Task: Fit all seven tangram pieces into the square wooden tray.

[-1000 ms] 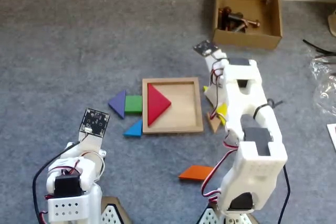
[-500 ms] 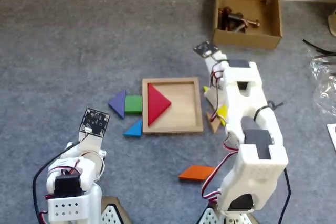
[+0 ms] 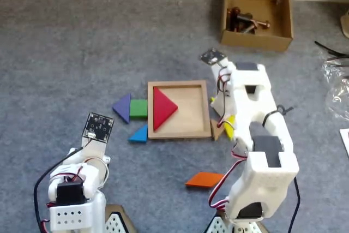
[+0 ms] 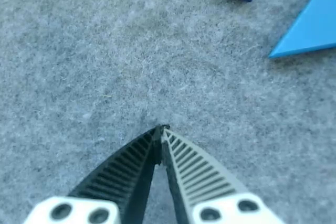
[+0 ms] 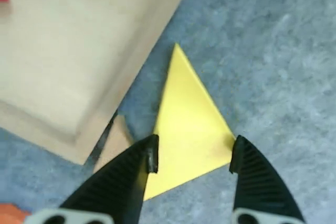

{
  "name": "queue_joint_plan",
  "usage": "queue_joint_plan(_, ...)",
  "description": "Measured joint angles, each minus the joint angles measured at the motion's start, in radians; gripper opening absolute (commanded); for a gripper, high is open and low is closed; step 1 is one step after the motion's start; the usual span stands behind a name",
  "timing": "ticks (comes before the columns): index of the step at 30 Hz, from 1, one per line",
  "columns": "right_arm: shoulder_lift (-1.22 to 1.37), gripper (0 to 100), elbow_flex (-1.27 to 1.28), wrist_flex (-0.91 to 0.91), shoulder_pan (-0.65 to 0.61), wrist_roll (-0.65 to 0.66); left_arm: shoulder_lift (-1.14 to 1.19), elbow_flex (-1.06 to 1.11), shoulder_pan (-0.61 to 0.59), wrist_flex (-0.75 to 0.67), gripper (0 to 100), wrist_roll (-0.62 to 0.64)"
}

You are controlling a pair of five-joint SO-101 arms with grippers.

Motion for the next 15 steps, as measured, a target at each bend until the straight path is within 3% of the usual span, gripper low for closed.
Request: queue_joint_plan(15,-0.055,21.4,0.074,-0.018,-0.041,-0.002,0.000,0.000,0.000,0.000,1,0.000)
